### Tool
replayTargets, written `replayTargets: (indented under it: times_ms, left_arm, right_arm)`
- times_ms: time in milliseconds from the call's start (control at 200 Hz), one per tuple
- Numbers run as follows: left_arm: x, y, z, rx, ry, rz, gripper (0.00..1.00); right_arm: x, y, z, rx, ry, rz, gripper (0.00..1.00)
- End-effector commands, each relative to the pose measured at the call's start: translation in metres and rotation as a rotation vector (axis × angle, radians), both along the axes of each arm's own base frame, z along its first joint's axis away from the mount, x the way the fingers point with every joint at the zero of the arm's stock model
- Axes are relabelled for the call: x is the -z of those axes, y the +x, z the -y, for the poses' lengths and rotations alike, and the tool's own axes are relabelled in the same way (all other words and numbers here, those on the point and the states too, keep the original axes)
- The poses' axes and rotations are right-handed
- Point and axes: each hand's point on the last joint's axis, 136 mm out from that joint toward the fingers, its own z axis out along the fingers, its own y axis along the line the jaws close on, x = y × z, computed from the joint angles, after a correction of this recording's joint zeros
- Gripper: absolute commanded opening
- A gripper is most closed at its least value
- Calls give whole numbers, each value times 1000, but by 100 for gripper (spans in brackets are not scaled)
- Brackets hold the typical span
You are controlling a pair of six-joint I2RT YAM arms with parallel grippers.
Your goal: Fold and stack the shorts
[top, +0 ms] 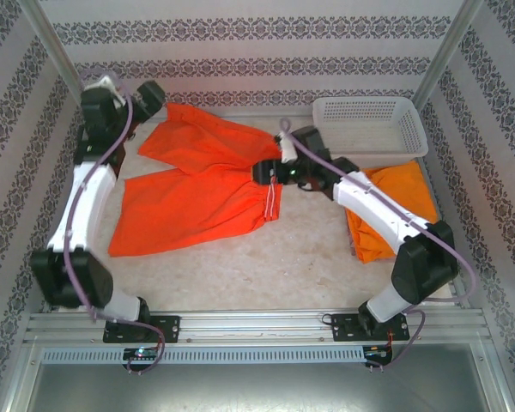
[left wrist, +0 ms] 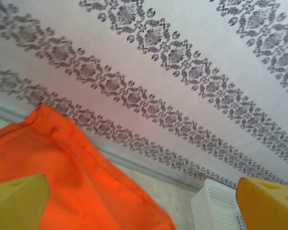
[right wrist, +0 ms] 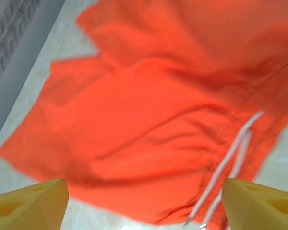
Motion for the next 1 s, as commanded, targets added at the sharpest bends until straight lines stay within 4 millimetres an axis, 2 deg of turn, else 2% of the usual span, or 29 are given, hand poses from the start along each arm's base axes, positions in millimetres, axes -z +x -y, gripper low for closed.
replayTargets:
  times_ms: [0, 95, 165, 255, 425, 540, 619, 769, 864, 994]
  left_arm:
    - [52, -38, -7, -54, -2, -109, 100]
    - [98, -73, -1, -47, -45, -194, 100]
    - [135, -97, -1, -64, -59, -277, 100]
    - [170, -121, 0, -72, -71, -349, 100]
    - [203, -157, -1, -116, -110, -442, 100]
    - [219, -177, -1, -143, -144, -487, 100]
    - [225, -189, 0, -149, -154, -514, 100]
    - [237, -215, 3, -167, -191, -598, 100]
    - [247, -237, 5, -200, -234, -672, 100]
    - [258, -267, 12, -231, -331, -744, 100]
  right_arm:
    - [25, -13, -34, -28, 91, -107, 88]
    - [53, -16, -54, -42, 95, -195, 89]
    - [79, -17, -61, -30, 83, -269, 89]
    - [112, -20, -64, -27, 66, -348, 87]
    - [160, -36, -45, 22, 3, -447, 84]
    - [182, -45, -17, 79, -36, -499, 82]
    - [191, -49, 8, 138, -27, -548, 80]
    - [186, -61, 44, 221, 18, -560, 79]
    - [178, -67, 53, 251, 45, -542, 79]
    - [168, -69, 47, 251, 86, -515, 79]
